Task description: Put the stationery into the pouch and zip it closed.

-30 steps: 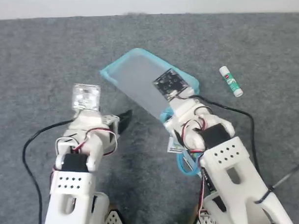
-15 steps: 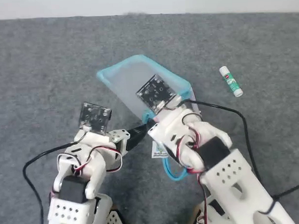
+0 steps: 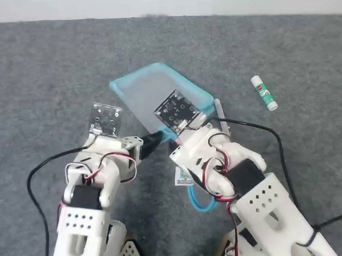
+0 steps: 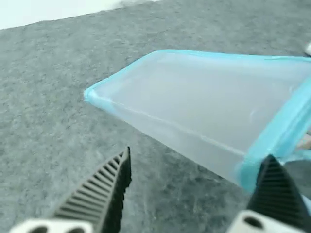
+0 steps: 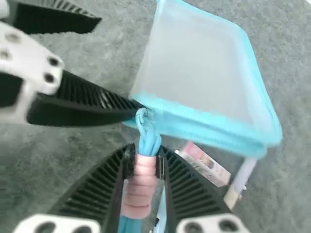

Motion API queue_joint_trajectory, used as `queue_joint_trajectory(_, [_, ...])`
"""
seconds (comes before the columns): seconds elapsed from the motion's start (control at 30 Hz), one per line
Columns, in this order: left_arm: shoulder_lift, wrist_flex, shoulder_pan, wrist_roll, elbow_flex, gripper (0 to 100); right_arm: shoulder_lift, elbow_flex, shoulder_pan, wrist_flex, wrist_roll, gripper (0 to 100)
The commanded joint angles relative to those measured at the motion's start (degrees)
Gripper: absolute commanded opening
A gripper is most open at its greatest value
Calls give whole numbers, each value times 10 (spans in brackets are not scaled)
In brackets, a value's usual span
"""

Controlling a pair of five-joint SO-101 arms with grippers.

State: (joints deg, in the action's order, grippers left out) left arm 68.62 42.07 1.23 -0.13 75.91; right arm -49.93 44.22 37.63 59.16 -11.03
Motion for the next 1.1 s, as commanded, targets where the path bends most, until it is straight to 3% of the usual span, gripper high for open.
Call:
queue_joint_trajectory(0.0, [-52,-29,-16,-8,-29,382,-29,9,-34,3,-14,6])
queue_joint_trajectory(0.27, [-59,-30,-47,-8,-34,382,-23,55,-89,-28,-44,6])
queue_joint_trajectory(0.47, [-60,-29,-47,-8,-34,382,-23,55,-91,-29,-44,6])
queue_joint_trajectory(0.7, [-59,3,8,0,-34,382,-22,55,-87,-36,-39,6])
queue_joint_trajectory(1.07, [-59,15,18,13,-37,382,25,3,-25,-73,-19,6])
